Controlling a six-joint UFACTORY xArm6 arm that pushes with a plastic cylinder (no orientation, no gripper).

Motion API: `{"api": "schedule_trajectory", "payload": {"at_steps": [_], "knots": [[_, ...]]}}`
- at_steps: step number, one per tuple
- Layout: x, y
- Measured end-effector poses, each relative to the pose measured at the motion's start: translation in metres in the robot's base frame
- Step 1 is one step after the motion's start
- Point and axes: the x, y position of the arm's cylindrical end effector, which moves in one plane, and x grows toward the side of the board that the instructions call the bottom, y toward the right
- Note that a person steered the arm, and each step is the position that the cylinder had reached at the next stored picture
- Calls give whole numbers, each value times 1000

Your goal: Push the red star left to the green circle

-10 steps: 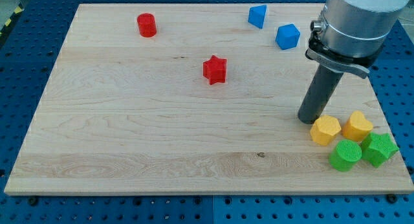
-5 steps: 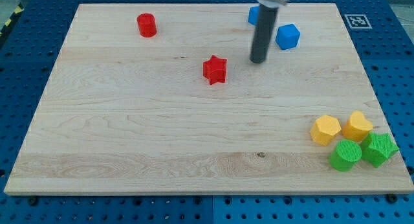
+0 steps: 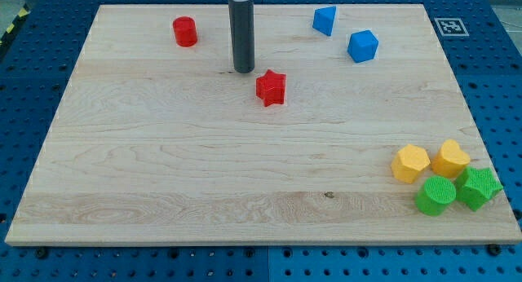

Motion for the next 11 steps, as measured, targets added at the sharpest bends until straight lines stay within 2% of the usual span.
{"api": "schedule_trajectory", "payload": {"at_steps": [1, 5, 8, 11], "knots": [[20, 27], [69, 53], [73, 65], [133, 83]]}}
